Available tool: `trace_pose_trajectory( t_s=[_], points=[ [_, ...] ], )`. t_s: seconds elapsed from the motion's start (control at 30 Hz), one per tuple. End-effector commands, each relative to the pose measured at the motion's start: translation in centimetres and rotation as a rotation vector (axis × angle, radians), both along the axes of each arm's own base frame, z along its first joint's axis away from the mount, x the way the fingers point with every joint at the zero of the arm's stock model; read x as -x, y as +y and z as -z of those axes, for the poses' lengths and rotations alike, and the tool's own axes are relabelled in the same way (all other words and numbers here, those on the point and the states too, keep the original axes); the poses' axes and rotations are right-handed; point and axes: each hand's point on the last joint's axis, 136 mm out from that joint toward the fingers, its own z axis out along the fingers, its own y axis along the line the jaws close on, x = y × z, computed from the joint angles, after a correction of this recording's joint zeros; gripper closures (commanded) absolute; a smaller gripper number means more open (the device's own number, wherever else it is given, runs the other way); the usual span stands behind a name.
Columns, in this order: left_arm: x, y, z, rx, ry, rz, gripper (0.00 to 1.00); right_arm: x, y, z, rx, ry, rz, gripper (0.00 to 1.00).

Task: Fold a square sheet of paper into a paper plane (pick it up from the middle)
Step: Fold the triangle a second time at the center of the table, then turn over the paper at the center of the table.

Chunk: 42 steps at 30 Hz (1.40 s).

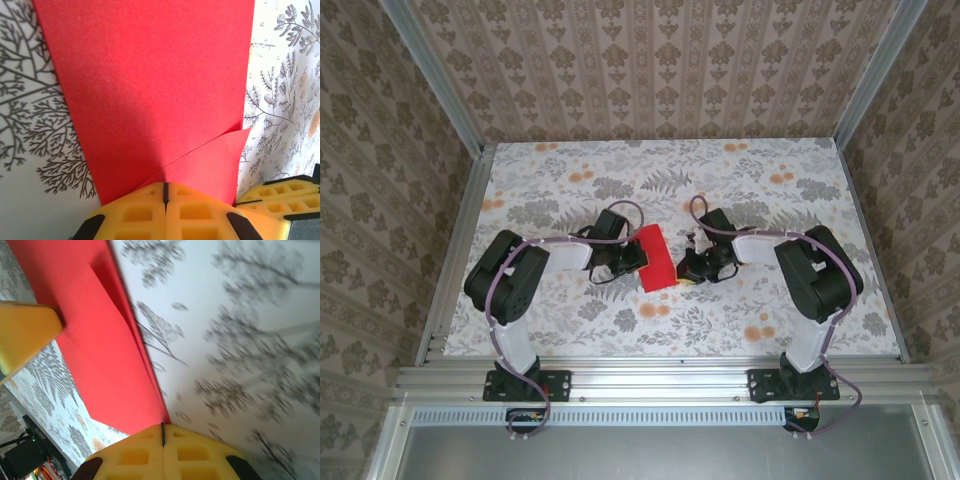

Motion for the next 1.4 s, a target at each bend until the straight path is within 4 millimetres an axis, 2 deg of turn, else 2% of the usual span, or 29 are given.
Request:
trace_pose_trajectory(
  t_s=[0.0,0.13,0.27,0.43,0.57,0.63,0.77,0.97,1.37],
  points=[
    [1.6,3.6,4.0,-0.172,0.105,-0.036,1.0,3.9,-2.9,1.6,0.114,0.131,-0.006,0.93],
    [1.3,3.3,3.7,-0.161,0.094,-0.025,1.0,2.2,-3.1,-0.7,0.12,0.036,0.0,0.89],
    [0.6,2.1,1.8,-0.104,0.053,0.001,1.0,-0.4,-2.1,-3.5,0.1,-0.098,-0.013,0.77],
    [-1.0,0.4,-3.4,-0.001,-0.063,0.024,0.83,-2.9,-0.6,-4.7,0.115,-0.197,-0.043,0.64],
    [-1.5,0.8,-6.5,0.038,-0.131,-0.006,0.66,-4.9,0.6,-5.5,0.126,-0.27,-0.061,0.63],
    [-1.4,1.5,-6.7,0.036,-0.134,-0.034,0.61,-5.5,1.5,-5.7,0.115,-0.295,-0.082,0.62],
    [-0.7,2.8,-5.6,0.027,-0.105,-0.085,0.55,-6.2,3.0,-5.6,0.124,-0.308,-0.125,0.61],
    [0.1,2.7,-4.3,0.067,-0.062,-0.106,0.53,-6.7,3.7,-4.5,0.147,-0.295,-0.168,0.59],
    [0.3,1.4,-3.1,0.098,-0.023,-0.089,0.52,-7.4,3.3,-2.0,0.212,-0.237,-0.156,0.82]
  ],
)
